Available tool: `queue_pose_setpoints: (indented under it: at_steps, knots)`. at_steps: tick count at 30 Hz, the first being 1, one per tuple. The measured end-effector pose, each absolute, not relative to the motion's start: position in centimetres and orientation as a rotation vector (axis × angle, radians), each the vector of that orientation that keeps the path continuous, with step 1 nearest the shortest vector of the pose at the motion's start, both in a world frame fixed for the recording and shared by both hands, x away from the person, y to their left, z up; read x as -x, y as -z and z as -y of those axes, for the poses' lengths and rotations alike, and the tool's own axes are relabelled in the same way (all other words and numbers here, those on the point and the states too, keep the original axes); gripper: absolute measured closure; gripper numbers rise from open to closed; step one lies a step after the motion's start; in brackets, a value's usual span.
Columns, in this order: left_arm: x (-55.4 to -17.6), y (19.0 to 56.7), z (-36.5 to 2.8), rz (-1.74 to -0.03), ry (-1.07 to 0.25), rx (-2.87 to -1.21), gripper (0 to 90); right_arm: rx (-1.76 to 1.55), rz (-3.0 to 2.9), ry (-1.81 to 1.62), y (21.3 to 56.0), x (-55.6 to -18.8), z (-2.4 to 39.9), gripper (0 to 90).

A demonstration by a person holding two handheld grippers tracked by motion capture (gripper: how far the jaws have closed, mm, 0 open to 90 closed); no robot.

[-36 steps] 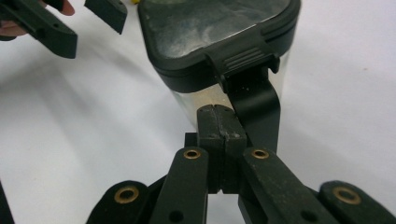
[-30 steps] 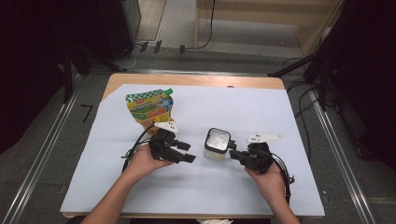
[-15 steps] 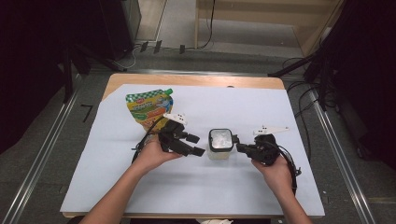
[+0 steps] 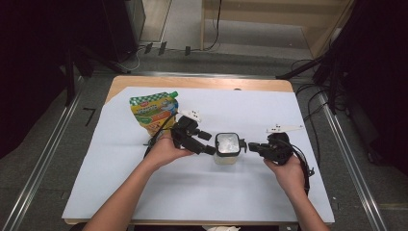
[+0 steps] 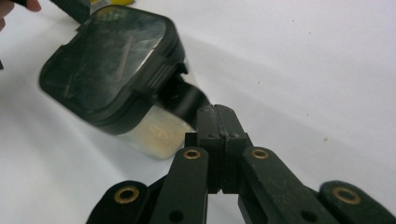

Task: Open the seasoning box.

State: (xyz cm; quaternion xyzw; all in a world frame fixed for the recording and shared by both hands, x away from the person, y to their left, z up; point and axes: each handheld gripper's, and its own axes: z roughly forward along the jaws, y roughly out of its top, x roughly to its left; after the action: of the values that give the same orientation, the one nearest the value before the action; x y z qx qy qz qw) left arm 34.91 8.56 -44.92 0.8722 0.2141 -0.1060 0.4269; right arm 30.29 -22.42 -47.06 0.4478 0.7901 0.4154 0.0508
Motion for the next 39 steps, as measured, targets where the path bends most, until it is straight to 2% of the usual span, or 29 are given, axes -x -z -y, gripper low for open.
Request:
queue_pose_setpoints:
  at_steps: [10,30,39]
  knots:
    - [-35.0,46.5,-7.3,-0.488,0.220,-2.211,17.6,-1.358,-2.393,-1.237,47.5,-30.8,21.7,90.0]
    - [-34.3,47.0,-5.6,-0.447,0.108,-2.227,14.7,-1.387,-2.350,-1.230,47.9,-30.5,21.5,90.0]
    - [-34.3,46.4,-5.7,-0.459,0.114,-2.214,14.7,-1.378,-2.345,-1.225,47.9,-30.4,21.4,90.0]
